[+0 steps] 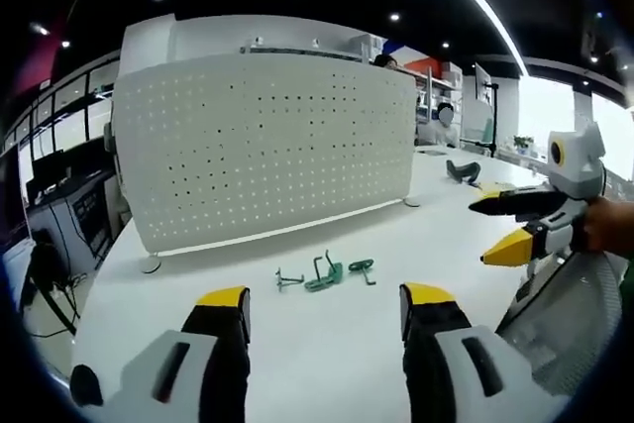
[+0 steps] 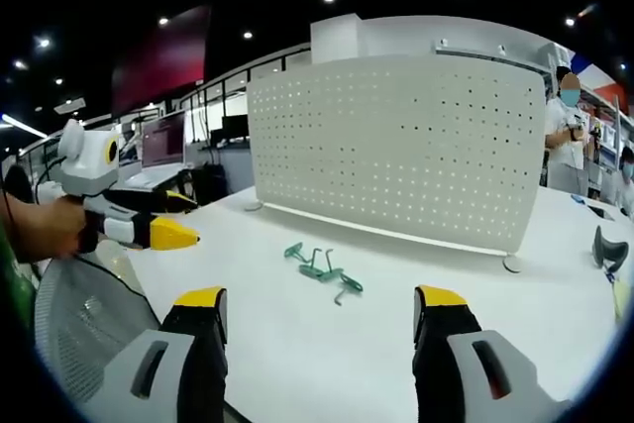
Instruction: Insert the hook assembly into the mounting plate slot until the hook locks in place.
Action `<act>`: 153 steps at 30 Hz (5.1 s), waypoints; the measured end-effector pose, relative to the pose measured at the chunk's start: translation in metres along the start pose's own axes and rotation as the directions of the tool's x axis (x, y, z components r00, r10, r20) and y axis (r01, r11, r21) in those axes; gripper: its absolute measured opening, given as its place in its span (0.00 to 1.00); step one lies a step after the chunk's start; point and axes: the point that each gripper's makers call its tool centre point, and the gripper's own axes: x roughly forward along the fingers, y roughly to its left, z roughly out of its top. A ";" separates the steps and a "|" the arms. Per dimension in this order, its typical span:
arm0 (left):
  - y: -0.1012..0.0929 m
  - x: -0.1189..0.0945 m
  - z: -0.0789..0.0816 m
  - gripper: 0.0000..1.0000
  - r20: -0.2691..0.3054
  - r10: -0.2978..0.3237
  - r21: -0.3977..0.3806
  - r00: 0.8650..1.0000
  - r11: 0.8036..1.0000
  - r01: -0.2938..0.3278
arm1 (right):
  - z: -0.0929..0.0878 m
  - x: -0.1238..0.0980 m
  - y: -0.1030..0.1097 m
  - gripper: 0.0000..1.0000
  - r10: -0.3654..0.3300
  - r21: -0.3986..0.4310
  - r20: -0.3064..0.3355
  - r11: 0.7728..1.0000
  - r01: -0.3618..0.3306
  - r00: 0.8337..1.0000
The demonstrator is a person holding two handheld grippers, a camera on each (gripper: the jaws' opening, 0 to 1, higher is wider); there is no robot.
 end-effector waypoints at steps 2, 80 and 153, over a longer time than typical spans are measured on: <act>0.003 0.004 0.003 0.62 0.004 0.002 0.007 1.000 1.000 -0.002 | 0.000 0.000 0.000 0.78 -0.001 0.001 0.000 1.000 0.001 1.000; 0.058 0.155 -0.051 0.26 -0.200 0.061 0.113 0.978 0.993 -0.038 | -0.007 0.002 -0.012 0.76 -0.035 0.057 -0.029 0.998 0.037 0.999; 0.066 0.175 -0.078 0.03 -0.259 0.080 0.160 0.963 0.986 -0.039 | -0.014 0.004 -0.011 0.75 -0.024 0.067 -0.057 0.997 0.028 0.998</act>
